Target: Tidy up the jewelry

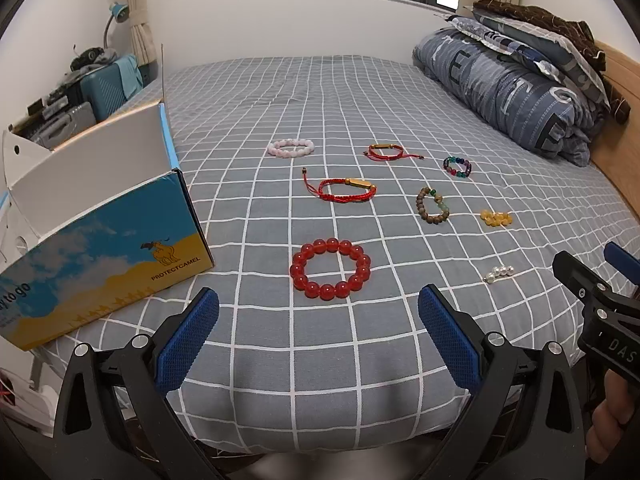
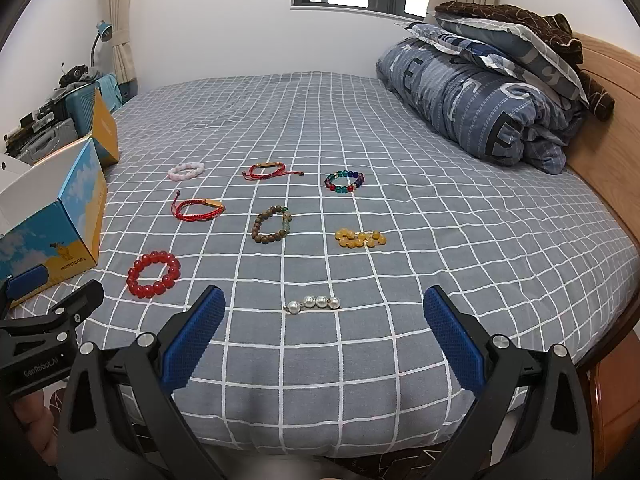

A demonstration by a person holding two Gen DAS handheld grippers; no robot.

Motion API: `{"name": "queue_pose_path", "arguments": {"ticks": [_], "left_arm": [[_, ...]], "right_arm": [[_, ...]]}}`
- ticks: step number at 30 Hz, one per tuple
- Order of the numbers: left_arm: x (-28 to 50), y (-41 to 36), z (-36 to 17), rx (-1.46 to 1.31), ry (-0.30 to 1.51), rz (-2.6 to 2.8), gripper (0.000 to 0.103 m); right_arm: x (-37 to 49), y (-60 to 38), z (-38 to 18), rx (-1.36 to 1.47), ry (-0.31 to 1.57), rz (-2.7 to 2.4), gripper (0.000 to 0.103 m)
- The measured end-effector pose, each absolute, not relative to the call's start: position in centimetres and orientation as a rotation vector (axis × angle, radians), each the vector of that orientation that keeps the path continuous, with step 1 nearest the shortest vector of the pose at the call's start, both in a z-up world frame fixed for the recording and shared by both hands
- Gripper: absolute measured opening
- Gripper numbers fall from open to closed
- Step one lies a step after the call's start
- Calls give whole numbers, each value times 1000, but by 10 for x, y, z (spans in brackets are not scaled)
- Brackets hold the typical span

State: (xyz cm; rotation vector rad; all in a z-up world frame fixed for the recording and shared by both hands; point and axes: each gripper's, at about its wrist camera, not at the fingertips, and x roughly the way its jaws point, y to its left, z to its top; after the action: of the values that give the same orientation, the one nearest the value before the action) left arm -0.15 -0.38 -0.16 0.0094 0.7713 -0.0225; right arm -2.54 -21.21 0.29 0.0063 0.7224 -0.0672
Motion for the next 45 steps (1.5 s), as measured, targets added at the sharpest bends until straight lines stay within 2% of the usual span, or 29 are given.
{"name": "queue_pose_path", "arguments": {"ticks": [29, 45], "left_arm": [[-4, -9, 4, 22, 771, -19, 97], [41, -26, -4, 32, 799, -38, 97]], "right_arm": [[-27, -211, 11, 8, 710, -44, 96], [8, -231, -4, 17, 746, -33, 96]]}}
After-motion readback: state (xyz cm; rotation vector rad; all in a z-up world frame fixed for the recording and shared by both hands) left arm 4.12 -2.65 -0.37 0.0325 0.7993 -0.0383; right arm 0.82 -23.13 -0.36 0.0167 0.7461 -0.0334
